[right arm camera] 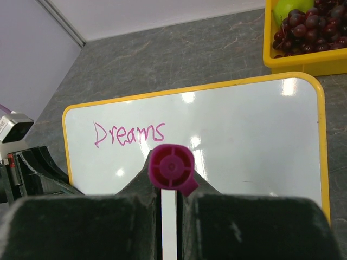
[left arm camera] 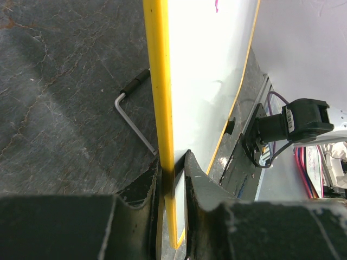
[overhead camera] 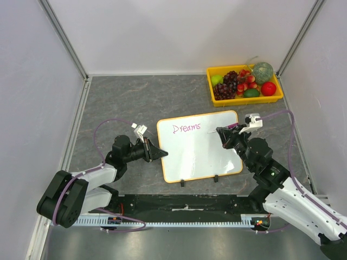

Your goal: Write a sentence on the whiteboard

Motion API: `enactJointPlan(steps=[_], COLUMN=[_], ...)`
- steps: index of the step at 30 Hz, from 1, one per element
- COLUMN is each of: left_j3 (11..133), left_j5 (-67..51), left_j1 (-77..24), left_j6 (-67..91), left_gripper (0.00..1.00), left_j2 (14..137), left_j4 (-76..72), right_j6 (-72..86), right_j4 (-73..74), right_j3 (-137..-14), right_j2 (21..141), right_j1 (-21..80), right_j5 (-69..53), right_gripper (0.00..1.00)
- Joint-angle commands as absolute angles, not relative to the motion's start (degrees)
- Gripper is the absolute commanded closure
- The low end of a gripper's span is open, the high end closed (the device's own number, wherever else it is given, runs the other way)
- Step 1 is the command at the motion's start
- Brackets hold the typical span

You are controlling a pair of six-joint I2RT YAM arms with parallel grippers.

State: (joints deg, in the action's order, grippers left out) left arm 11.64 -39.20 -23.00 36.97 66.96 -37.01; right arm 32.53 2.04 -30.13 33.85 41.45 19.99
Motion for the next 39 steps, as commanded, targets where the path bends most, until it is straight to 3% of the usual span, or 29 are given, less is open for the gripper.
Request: enactJointPlan(steps=[1, 19, 29, 39], left_j3=[11.9, 12.0, 11.7, 12.0], left_j5=[-35.3, -35.3, -35.2, -35.2], left_j1=[-23.2, -23.1, -23.2, -23.2], left_j6=[31.5, 31.6, 31.4, 31.3], left_gripper=[0.98, 0.98, 0.98, 0.98], left_j2=[67.4, 67.9, 66.8, 67.2], left_j4=[-33.7, -33.8, -33.2, -33.0], right_j6=[31.1, 25.9, 25.8, 28.9], right_j4=[1.8, 0.4, -2.2, -3.0], right_j3=[-32.9, -42.3, -45.9, -41.4], right_j2=[35.5, 46.4, 51.5, 49.2], right_j1=[41.3, 41.1, 35.5, 26.2], right_j5=[20.7, 20.7, 7.5, -1.3], right_gripper=[1.00, 1.00, 1.00, 1.00])
